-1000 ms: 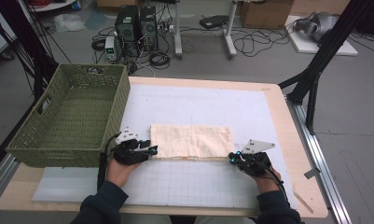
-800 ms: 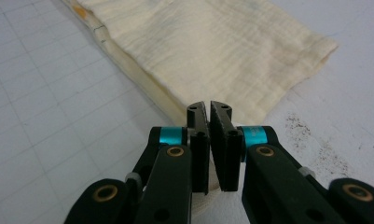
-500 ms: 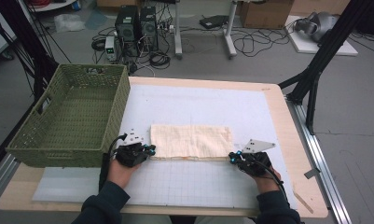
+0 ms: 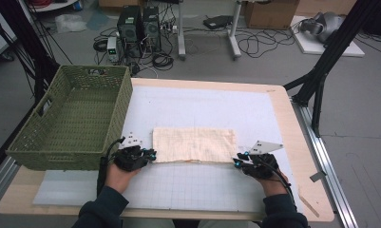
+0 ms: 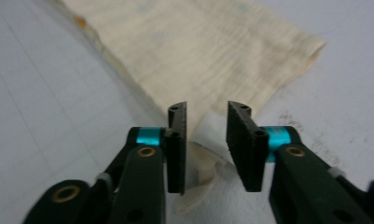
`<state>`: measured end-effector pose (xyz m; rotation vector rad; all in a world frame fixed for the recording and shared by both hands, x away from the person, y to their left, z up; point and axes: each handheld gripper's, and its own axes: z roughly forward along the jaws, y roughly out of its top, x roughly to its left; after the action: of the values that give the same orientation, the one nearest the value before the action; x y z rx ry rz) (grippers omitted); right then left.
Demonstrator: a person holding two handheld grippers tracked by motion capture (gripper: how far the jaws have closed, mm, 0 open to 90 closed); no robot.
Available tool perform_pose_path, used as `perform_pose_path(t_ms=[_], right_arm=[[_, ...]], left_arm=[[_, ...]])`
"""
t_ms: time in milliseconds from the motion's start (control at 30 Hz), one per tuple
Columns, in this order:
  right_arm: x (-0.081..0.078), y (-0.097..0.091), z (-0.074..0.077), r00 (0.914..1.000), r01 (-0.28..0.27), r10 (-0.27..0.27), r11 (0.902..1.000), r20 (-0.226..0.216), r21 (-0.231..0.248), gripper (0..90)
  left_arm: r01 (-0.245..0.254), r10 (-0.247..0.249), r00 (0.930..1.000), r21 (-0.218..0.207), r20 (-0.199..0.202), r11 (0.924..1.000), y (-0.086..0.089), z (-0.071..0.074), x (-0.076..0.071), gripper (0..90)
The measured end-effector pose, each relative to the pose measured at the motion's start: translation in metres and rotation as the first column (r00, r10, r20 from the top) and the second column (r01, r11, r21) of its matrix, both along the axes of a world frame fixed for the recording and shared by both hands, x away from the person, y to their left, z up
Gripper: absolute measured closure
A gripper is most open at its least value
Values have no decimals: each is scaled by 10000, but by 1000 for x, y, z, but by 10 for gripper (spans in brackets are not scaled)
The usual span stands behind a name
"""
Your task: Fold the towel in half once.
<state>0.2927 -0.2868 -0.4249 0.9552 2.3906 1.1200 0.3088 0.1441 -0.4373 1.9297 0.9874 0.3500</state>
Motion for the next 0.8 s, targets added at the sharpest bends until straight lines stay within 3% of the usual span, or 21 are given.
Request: perform_pose_path(t_ms=[100, 167, 267, 467, 567, 800], right_arm=[[1, -5, 10, 9980, 422, -462, 9950, 428, 904, 635], [5, -4, 11, 9954, 729, -787, 9922, 546, 1015, 662], [13, 4, 4, 9943, 975, -995, 9940, 394, 497, 703], [22, 19, -18, 9979, 567, -590, 9955, -272, -761, 686], [20, 16, -18, 9975, 688, -698, 9934, -71, -914, 673], [19, 4, -18, 9885, 1511, -1507, 9843, 113, -913, 658]], left_arm=[[-89, 94, 9993, -160, 368, 9998, 0, 3, 6, 674], [-1, 9, 9987, -153, 515, 9999, -2, 3, 9, 674], [358, -365, 9980, 150, 523, 9992, -11, -2, 14, 689], [649, -666, 9977, 918, 151, 9937, -16, -13, 17, 725], [576, -612, 9978, 1235, 254, 9907, -15, -12, 15, 775], [377, -420, 9986, 1236, 323, 9916, -13, -13, 13, 804]])
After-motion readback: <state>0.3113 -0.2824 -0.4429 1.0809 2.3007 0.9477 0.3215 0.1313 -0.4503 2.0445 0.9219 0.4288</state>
